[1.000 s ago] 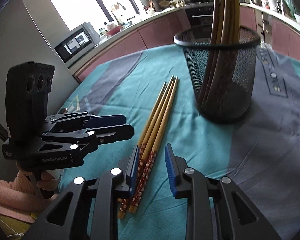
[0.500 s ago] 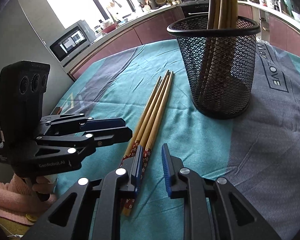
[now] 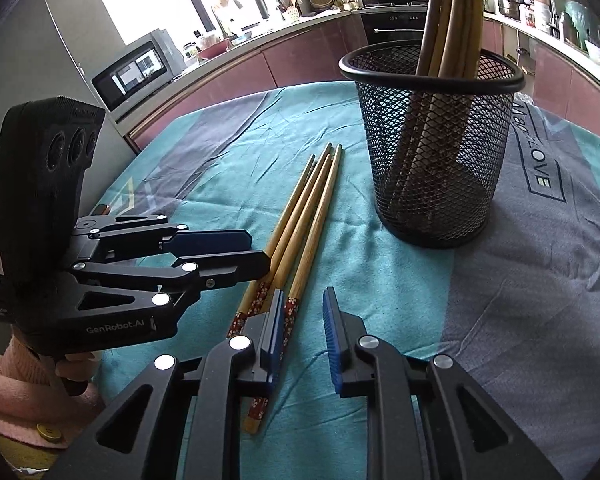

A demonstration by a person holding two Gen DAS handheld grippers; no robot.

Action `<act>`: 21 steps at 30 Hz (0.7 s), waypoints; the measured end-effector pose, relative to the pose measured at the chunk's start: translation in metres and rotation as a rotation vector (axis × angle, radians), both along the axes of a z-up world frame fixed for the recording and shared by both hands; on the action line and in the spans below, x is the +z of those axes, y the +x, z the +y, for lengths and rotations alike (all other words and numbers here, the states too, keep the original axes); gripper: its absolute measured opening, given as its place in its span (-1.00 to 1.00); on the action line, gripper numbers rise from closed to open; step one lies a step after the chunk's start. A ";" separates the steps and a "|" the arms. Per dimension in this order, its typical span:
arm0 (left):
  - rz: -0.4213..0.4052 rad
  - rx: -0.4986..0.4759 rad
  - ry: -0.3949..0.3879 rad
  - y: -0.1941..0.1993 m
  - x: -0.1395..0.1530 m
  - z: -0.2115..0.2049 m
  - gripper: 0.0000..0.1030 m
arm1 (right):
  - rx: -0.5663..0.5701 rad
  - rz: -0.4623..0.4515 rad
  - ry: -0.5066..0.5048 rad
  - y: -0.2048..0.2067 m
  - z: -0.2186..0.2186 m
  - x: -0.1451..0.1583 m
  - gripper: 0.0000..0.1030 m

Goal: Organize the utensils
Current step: 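Close the left tool on a chopstick while the right tool grasps another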

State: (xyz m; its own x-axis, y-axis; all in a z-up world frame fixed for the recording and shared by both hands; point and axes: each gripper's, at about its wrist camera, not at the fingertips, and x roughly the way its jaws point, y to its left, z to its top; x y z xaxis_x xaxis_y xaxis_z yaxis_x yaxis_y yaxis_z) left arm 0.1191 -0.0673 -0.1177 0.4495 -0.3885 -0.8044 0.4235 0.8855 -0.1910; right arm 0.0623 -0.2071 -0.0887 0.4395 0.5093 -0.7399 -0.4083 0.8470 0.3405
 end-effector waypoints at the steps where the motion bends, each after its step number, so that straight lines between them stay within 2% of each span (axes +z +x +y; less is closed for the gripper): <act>1: 0.000 0.001 0.000 0.000 0.000 0.000 -0.43 | 0.001 0.000 -0.002 0.000 0.000 0.000 -0.64; 7: -0.003 0.004 0.007 0.000 0.000 0.000 -0.55 | 0.003 -0.014 -0.037 0.004 0.007 -0.001 -0.65; 13: -0.006 0.005 0.021 0.002 -0.001 0.002 -0.66 | -0.006 -0.020 -0.049 0.004 0.004 -0.002 -0.79; 21: -0.010 0.014 0.039 0.004 -0.002 0.011 -0.70 | -0.009 -0.025 -0.090 0.006 0.003 0.000 -0.85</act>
State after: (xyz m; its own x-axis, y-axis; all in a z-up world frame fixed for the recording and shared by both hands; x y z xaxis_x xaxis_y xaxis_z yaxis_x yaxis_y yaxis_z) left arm 0.1230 -0.0559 -0.1200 0.4627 -0.3504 -0.8143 0.4127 0.8981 -0.1520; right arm 0.0681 -0.2044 -0.0890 0.4627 0.4377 -0.7709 -0.4084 0.8771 0.2528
